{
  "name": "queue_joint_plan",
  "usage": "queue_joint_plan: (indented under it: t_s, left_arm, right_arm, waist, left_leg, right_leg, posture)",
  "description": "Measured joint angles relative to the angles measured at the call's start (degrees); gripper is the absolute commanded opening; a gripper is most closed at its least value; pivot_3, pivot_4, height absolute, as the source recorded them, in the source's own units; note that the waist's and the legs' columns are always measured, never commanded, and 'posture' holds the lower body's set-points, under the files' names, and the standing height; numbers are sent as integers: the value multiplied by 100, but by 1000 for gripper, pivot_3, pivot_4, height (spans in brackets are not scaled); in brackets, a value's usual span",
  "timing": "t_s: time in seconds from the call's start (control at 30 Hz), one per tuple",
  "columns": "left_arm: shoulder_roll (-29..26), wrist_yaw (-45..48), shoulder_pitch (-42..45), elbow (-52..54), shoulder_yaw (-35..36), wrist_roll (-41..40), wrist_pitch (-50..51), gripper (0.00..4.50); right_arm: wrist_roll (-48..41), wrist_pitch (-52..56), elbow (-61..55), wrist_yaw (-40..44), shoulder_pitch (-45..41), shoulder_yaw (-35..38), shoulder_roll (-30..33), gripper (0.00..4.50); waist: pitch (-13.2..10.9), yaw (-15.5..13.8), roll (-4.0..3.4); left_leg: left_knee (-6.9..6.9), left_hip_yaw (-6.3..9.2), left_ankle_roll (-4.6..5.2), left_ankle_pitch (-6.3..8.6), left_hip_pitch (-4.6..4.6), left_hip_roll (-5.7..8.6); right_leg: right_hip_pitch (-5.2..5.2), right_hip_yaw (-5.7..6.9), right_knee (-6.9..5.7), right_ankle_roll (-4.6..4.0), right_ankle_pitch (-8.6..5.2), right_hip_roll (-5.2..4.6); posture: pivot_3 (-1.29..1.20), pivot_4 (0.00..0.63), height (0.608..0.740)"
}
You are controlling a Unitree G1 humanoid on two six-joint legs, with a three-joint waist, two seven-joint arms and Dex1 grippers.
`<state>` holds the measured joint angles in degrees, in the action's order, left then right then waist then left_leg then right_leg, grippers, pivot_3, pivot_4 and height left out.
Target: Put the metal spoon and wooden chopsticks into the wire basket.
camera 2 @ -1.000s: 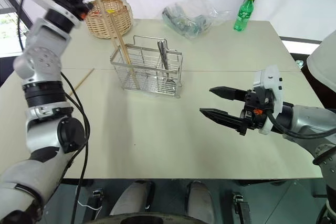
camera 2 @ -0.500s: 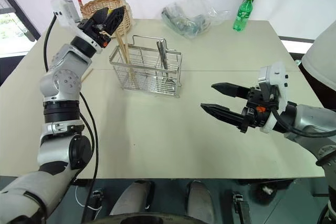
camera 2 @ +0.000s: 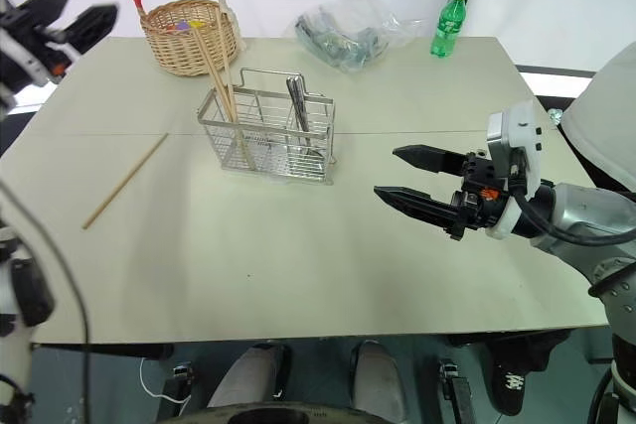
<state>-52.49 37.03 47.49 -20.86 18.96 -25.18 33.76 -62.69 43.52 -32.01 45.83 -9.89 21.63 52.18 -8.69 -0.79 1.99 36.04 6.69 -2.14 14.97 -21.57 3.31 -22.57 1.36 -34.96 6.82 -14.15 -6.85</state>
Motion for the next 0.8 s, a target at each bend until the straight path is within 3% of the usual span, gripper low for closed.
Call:
queue_joint_plan:
  t_s: [0.1, 0.23, 0.43, 0.8]
  left_arm:
    - [-380, 357, -70, -864, -405, 528, -402, 4438]
    - [-493, 684, -52, -1921, -883, 1128, -944, 4438]
    - [-444, 853, 177, -3399, -1418, 1874, -1632, 4438]
    - [114, 1049, 522, -4715, -2048, 2761, -2061, 4438]
  right_arm:
    - [12, -32, 40, 28, -236, -144, -95, 3572]
    - [-100, -6, 233, -81, -643, -243, -215, 3572]
    - [-343, 79, 309, -204, -887, -250, -258, 3572]
    - [-387, 111, 180, -270, -900, -332, -270, 3572]
  waist:
    - [0, -14, 4]
    - [0, -1, 3]
    - [7, 0, 15]
    - [9, 8, 18]
  left_leg:
    - [3, 9, -1, 0, -4, 2]
    - [0, 6, -1, 0, -8, 3]
    - [9, 15, -1, -1, -77, 1]
    - [13, 10, 0, -1, -75, 5]
  right_leg:
    - [0, 1, 3, -1, 0, -6]
    - [-8, -2, 4, 1, 1, -13]
    - [-77, 2, -12, 14, 17, -7]
    - [-74, 10, -19, 16, 19, -10]
  posture:
    - [0, 150, 674]
    - [0, 150, 674]
    - [0, 150, 674]
    - [0, 150, 674]
